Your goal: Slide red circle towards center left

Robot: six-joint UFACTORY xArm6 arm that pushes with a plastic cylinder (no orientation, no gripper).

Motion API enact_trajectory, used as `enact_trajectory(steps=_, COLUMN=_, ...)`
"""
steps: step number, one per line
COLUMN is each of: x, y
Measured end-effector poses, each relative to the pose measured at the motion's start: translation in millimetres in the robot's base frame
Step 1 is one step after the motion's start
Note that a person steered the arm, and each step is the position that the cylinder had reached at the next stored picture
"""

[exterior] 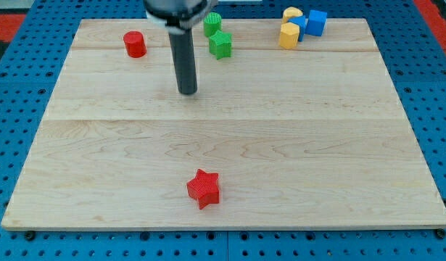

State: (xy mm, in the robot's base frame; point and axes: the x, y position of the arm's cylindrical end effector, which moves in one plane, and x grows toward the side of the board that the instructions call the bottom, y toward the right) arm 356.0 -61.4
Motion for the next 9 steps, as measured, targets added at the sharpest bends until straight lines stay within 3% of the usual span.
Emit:
enact_trajectory(steps=1, x=-61.6, y=-5.3)
enact_trajectory(steps=3, x=-139.7, y=-104.4)
enact_trajectory(steps=5, x=-100.5, y=-65.3)
enact_trajectory(steps=6, x=-85.8, y=-127.3)
enact_trajectory(steps=8, x=-85.0, y=-135.2)
enact_trajectory(steps=9, x=-57.7, y=-129.8)
